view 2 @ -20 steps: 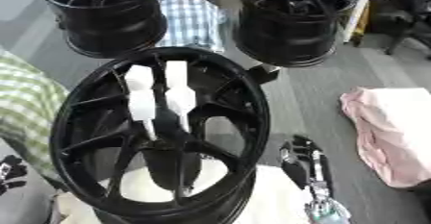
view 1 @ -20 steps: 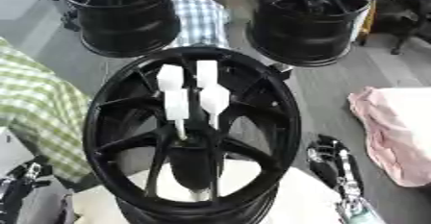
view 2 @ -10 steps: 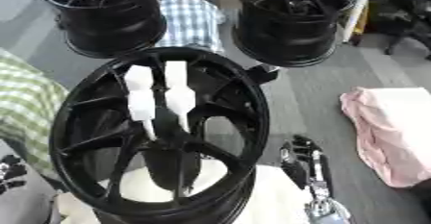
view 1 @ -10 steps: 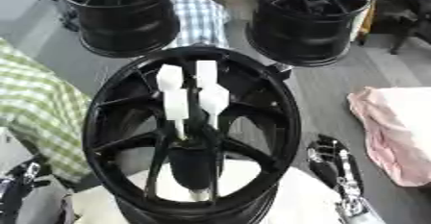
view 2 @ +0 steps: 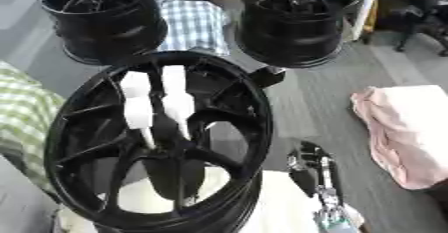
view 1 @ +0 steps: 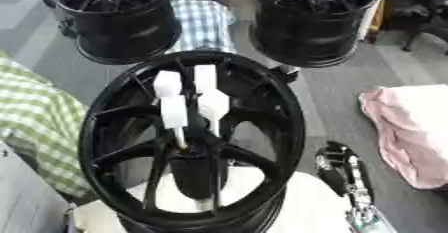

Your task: Pull the pin out of the wheel hub.

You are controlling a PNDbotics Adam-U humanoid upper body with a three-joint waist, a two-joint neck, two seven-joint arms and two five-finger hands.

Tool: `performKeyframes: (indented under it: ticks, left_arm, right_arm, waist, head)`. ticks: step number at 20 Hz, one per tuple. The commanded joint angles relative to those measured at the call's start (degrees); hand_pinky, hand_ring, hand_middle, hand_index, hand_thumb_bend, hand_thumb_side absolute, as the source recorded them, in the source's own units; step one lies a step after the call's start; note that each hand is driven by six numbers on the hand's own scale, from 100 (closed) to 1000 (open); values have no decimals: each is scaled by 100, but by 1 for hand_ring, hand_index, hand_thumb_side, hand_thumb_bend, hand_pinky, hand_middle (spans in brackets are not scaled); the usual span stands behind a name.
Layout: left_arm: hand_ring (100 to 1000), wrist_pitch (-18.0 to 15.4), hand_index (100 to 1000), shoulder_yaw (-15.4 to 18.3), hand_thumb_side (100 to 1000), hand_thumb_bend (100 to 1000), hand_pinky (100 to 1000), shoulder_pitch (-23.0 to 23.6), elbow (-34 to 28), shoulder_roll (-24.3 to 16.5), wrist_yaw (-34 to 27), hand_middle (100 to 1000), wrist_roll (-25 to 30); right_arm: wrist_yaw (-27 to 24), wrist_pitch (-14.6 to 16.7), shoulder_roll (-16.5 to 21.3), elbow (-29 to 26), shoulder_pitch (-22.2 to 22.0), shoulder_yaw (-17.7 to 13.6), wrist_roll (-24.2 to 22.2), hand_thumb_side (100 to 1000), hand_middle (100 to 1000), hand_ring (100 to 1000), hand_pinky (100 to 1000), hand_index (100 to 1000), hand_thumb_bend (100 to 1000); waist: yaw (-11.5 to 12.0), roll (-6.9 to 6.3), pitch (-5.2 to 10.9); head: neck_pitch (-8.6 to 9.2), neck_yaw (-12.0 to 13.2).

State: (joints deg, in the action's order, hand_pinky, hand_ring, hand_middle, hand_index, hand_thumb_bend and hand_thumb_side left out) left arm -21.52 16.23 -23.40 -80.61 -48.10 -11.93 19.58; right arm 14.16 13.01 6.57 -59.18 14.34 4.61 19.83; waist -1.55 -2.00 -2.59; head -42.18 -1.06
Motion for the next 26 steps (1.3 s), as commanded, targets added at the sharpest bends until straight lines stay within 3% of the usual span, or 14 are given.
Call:
performKeyframes:
  ticks: [1, 3, 5, 8, 12, 16, 20, 26]
  left_arm:
    - [802, -741, 846, -863, 700, 443, 820, -488, -228, -1013, 24, 756, 1210]
    - [813, -1219, 857, -1525, 677, 480, 835, -924, -260, -1182, 258, 776, 2178]
    - [822, -1591, 873, -2183, 657, 504, 844, -1372, -220, -1090, 511, 797, 2949]
    - [828, -2018, 890, -3175, 623, 519, 853, -1978, 13, -691, 1148, 820, 3204]
    - [841, -2531, 914, -3965, 539, 569, 866, -2637, 769, 6, 2117, 846, 3237]
    - [854, -2991, 928, -4221, 487, 588, 878, -3044, 1569, 619, 2853, 868, 3238]
    - [862, -3041, 935, -4316, 453, 578, 883, -3240, 1902, 978, 3116, 885, 3239]
    - [851, -3044, 924, -4456, 433, 570, 871, -3267, 2033, 1179, 3147, 871, 3239]
  right_arm:
    - [62, 24, 127, -70, 48, 26, -22, 348, 709, 740, 752, 802, 100]
    - [75, 26, 135, -61, 43, 41, -42, 348, 709, 740, 752, 802, 100]
    - [91, 34, 136, -59, 37, 52, -56, 348, 709, 740, 752, 802, 100]
    - [111, 42, 129, -46, 39, 75, -80, 348, 709, 740, 752, 802, 100]
    - [132, 59, 114, -43, 37, 87, -96, 348, 709, 740, 753, 802, 100]
    - [143, 71, 99, -43, 33, 99, -115, 349, 710, 740, 753, 802, 100]
    - [151, 82, 81, -49, 41, 110, -130, 349, 710, 740, 753, 802, 100]
    - [164, 88, 70, -56, 53, 123, -145, 348, 710, 740, 753, 802, 100]
  waist:
    - [-33, -27, 87]
    - [-62, -47, 100]
    - [-100, -71, 116]
    - [-150, -94, 134]
    - [-191, -113, 145]
    - [-212, -118, 144]
    - [-239, -123, 140]
    - [-271, -129, 133]
  head:
    - [40, 56]
    - [35, 106]
    - [25, 182]
    - [31, 227]
    - [27, 265]
    - [10, 305]
    - [-10, 345]
    - [-20, 384]
